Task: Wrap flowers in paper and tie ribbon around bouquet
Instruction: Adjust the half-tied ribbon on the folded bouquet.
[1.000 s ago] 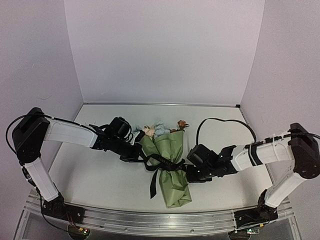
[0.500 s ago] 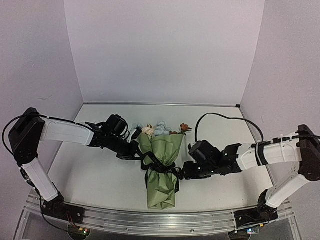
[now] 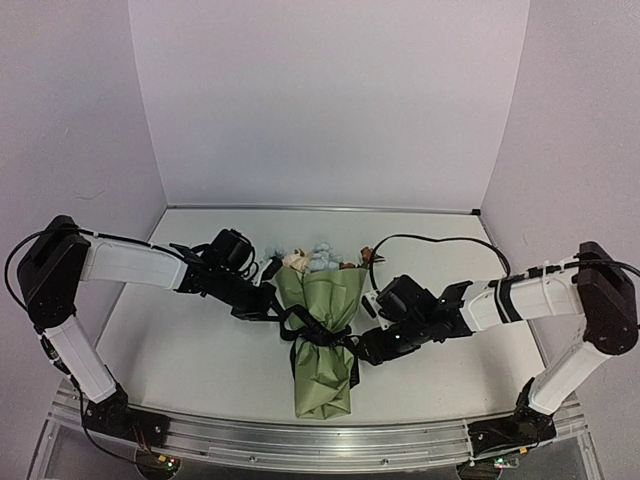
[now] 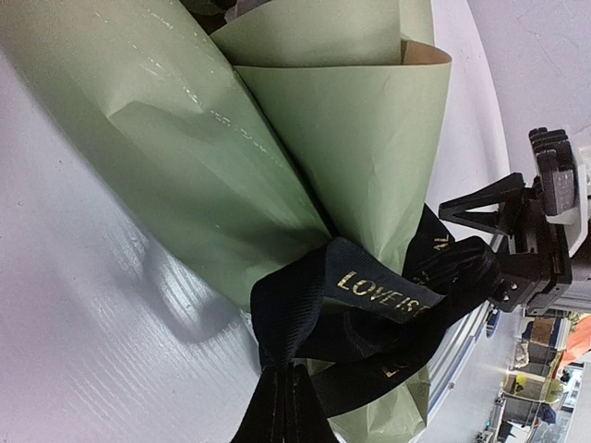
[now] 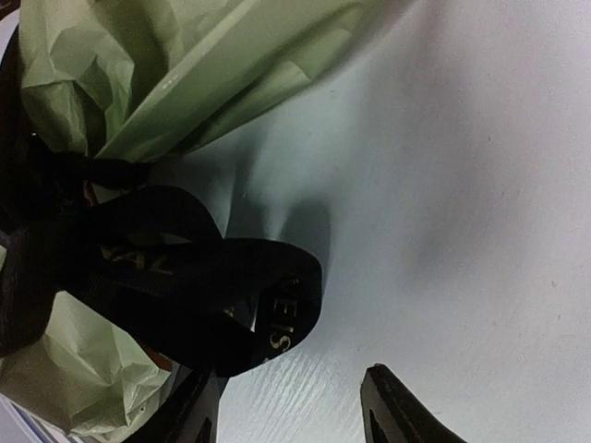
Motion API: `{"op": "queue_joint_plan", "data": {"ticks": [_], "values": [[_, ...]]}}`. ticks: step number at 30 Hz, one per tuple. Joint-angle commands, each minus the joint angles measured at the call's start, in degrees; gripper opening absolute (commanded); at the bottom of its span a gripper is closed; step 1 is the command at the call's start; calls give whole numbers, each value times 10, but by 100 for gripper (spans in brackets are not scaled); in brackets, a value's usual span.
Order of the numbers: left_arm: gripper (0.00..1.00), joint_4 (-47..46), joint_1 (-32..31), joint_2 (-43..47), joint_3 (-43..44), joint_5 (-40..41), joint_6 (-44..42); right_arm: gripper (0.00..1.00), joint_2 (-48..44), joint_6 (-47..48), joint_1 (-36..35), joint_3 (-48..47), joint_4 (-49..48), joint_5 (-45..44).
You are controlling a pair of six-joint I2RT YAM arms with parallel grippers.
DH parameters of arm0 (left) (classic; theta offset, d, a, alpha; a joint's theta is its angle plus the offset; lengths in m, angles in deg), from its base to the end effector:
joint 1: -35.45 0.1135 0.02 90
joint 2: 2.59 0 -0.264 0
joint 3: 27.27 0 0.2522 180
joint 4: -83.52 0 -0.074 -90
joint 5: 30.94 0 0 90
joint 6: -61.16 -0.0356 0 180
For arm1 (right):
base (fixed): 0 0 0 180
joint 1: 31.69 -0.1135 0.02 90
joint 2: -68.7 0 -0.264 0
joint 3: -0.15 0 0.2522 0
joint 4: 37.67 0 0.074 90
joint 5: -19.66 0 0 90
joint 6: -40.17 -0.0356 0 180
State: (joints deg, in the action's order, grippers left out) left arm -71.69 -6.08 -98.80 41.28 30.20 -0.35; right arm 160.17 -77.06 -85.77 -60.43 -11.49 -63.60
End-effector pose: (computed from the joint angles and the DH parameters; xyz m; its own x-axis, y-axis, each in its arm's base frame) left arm 0.2402 -0.2357 0.1755 -0.9037 0.2423 -0.3531 0.4208 0.6556 -0.6270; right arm 0.1742 0.2475 0.1562 -0.8229 -0.3615 -0.4383 -0.5231 0.7831 0.3363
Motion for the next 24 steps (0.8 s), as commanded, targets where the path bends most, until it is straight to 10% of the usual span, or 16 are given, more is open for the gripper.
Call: {"op": "queue_joint_plan", "data": {"ticks": [1, 13, 24], "values": [[0, 2, 4, -1, 28, -8, -7, 60, 33, 77, -1, -29, -41, -17], [0, 5, 7, -1, 32, -9, -7, 52, 55, 93, 4, -20, -136, -58], [0, 2, 9, -3, 33, -10, -7, 19, 58, 82, 3, -39, -95, -60]]}}
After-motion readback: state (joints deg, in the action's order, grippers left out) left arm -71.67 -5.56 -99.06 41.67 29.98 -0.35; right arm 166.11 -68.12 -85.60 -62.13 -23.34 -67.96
